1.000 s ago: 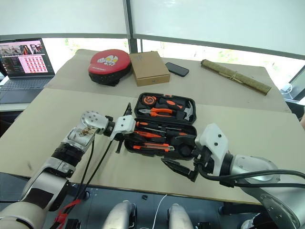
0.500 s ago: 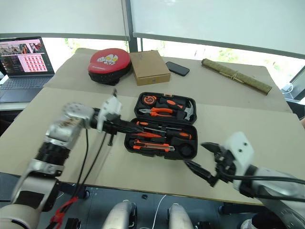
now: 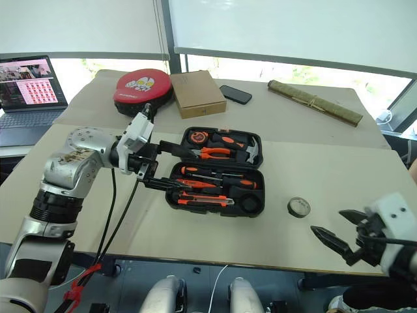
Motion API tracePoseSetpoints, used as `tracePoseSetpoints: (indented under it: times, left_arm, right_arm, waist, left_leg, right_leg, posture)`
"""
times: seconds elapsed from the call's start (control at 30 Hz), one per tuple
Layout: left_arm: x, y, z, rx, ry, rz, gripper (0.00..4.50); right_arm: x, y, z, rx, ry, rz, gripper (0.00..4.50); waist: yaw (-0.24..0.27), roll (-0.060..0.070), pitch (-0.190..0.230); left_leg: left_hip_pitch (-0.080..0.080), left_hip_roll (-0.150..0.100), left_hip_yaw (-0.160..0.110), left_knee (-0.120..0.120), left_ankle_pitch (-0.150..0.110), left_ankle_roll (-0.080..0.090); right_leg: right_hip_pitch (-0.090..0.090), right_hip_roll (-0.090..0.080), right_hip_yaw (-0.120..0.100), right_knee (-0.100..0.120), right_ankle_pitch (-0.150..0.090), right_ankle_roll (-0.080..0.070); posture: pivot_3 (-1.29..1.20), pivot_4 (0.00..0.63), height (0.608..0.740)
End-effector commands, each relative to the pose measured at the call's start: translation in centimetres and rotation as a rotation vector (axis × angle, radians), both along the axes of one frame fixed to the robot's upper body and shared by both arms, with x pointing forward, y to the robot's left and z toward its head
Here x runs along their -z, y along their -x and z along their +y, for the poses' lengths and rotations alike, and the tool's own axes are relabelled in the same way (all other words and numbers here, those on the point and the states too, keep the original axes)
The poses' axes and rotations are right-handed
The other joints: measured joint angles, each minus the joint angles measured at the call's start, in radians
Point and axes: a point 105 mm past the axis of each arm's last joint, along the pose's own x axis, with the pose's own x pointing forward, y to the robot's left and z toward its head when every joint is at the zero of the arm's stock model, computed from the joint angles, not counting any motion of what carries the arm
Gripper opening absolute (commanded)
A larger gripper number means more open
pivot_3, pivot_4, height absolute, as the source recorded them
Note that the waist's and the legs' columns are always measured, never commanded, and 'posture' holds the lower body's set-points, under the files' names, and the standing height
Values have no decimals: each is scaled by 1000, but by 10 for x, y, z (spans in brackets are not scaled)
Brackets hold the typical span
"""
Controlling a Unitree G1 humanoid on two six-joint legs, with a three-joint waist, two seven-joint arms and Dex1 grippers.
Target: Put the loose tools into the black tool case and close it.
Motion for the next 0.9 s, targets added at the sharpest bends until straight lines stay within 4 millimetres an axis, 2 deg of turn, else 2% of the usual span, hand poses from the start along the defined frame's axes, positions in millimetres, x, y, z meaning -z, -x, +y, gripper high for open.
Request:
tracePoseSetpoints:
  times: [0.03, 0.17, 0.27, 0.4, 0.53, 0.57, 0.63, 0.73, 0.9]
  left_arm:
    - [-2, 4, -6, 41, -29, -90, 4451]
    - [-2, 6, -9, 66, -37, -114, 4451]
    - [-3, 6, -11, 64, -34, -114, 4500]
    - [-4, 4, -9, 51, -35, -125, 4500]
    - [-4, 0, -7, 39, -40, -129, 4500]
    - [-3, 0, -7, 37, -43, -130, 4500]
    - [-2, -1, -7, 39, -48, -132, 4500]
    - [2, 1, -7, 54, -61, -137, 4500]
    - [8, 8, -9, 90, -82, -132, 4500]
  right_arm:
    - [12, -28, 12, -63, 47, -11, 4500]
    - [29, -53, 10, -21, 88, 29, 4500]
    - [45, -62, 5, 14, 113, 83, 3769]
    - [55, -65, 10, -7, 116, 111, 2438]
    - [53, -67, 15, -10, 101, 93, 1122]
    - [52, -67, 15, -9, 102, 83, 657]
    - [48, -67, 16, -10, 101, 60, 73]
    - [29, -67, 31, -70, 65, 5, 73]
    - [-7, -63, 85, -307, -1, -89, 73]
  waist:
    - [-1, 0, 1]
    - [1, 1, 1]
    - [9, 1, 1]
    - [15, 1, 1]
    - [13, 0, 1]
    - [13, 0, 1]
    - [13, 0, 1]
    - [13, 1, 1]
    - [7, 1, 1]
  left_leg:
    - [0, 0, 0, 0, 0, 0]
    - [-1, -1, 0, 0, 0, 0]
    - [-2, -1, 0, 0, 0, 0]
    - [-3, -1, 0, 0, 0, 0]
    - [-3, -1, 0, 1, 0, 0]
    - [-3, -1, 0, 1, 0, 0]
    - [-3, -1, 0, 1, 0, 0]
    - [-3, -1, 0, 0, 0, 0]
    - [-3, 0, 0, 0, 0, 0]
  right_leg:
    - [0, 0, 0, 0, 0, 0]
    - [-1, 0, 1, 0, 0, 0]
    - [-1, 0, 0, -1, 0, 1]
    - [-2, 0, 0, -1, 0, 1]
    - [-1, 0, 0, 0, 0, 1]
    - [-2, 0, 0, 0, 0, 1]
    - [-2, 0, 0, 0, 0, 1]
    - [-2, 0, 0, 0, 0, 1]
    - [-2, 0, 0, 0, 0, 1]
  posture:
    - [0, 150, 740]
    - [0, 150, 740]
    - [0, 150, 740]
    - [0, 150, 740]
    - [0, 150, 740]
    - [0, 150, 740]
    - [0, 150, 740]
    - [0, 150, 740]
    - [0, 150, 740]
